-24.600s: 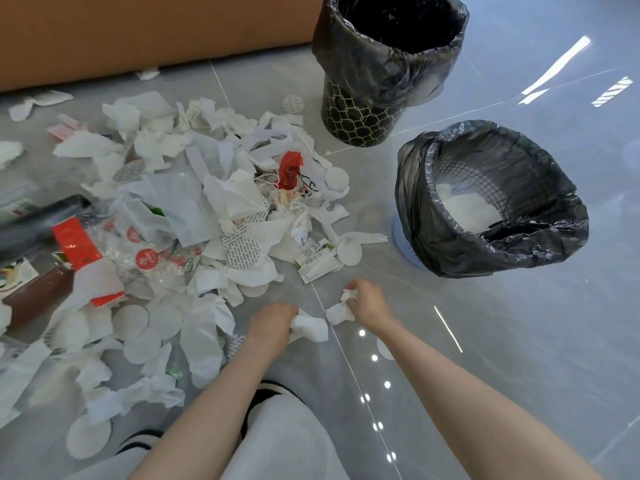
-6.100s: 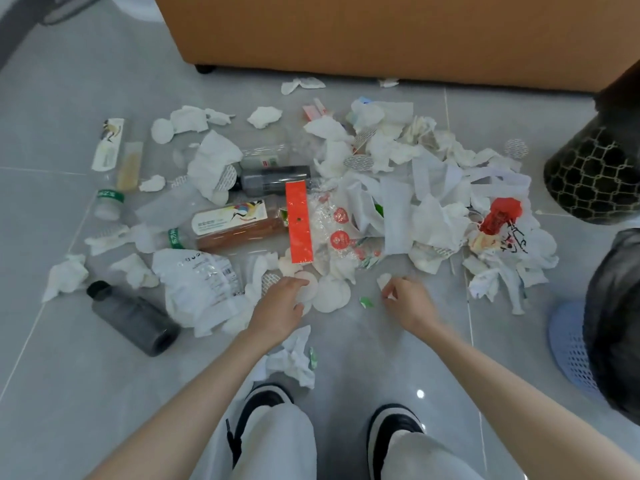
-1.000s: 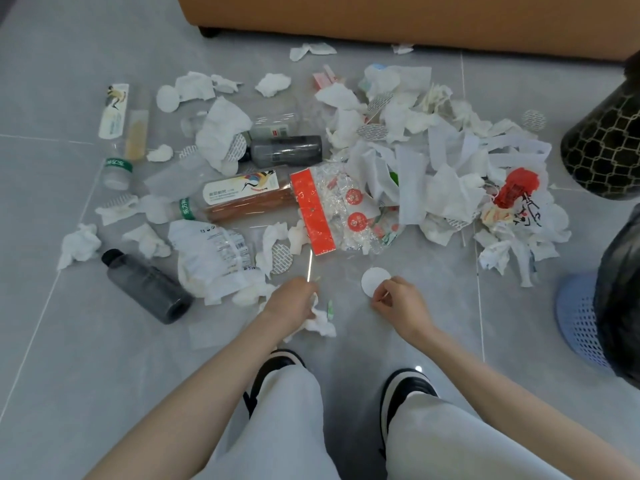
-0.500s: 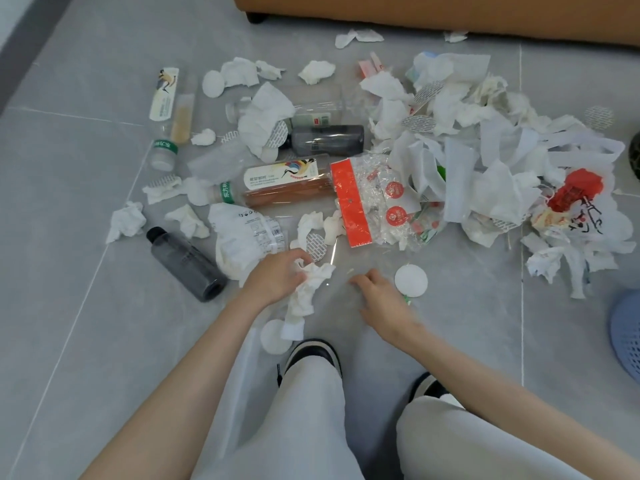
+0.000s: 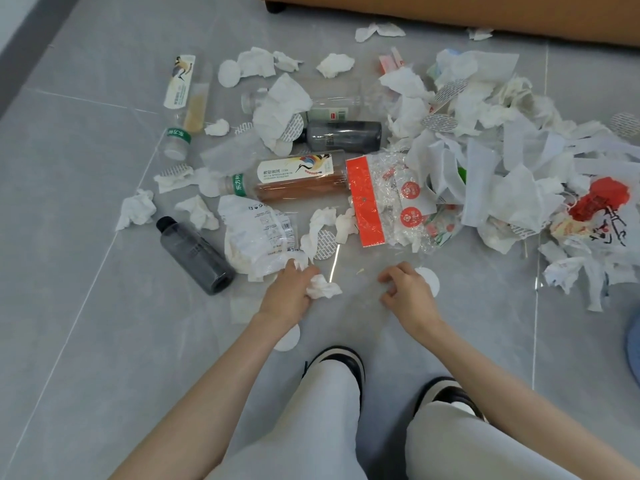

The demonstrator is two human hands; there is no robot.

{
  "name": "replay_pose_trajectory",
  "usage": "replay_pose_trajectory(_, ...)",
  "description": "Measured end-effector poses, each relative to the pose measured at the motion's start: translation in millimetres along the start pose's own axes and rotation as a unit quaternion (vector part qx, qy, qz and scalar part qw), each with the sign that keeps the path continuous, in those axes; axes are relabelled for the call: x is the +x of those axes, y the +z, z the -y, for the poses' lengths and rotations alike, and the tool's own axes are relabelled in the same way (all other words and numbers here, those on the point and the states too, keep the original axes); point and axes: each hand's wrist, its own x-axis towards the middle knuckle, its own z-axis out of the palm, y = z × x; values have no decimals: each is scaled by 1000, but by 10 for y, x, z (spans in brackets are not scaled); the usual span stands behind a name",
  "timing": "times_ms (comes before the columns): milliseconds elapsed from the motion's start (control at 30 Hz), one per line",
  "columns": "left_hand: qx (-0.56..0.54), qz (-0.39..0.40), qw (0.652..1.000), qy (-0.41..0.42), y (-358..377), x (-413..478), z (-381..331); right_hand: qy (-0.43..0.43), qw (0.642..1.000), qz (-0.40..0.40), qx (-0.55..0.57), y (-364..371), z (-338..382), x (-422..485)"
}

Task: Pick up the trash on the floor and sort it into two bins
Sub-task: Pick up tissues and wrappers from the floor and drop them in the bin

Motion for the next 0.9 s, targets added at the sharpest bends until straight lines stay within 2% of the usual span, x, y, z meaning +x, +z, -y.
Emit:
replay_pose_trajectory(133,-84,-49,995,21,-7,28,74,12,1000,-9,-9,-38,-56,21)
replay_pose_trajectory(233,-178,-93,980,-4,-141,64,88,12,999,4,-47,-48,-11,33)
replay_pose_trajectory(400,-211,-80,974,10,-449,-2,67,3,998,35,-49,-44,124,28)
replay_pose_trajectory(567,-303,-74,950,-9,-641,-270,202,-23,999,-20,22,-79,295,42)
replay_pose_trajectory(633,-288,-49,956,-22,-584,-369,308,-21,999,-38,28,-121,304,60)
replay_pose_trajectory(767,-138,30,990,-12,-306,-485,453,23,998,-58,2,-247,156,66)
replay_pose_trajectory(900,-61,83,995,-3,-106,-550,430,66,994,-84,2,-310,-6,51)
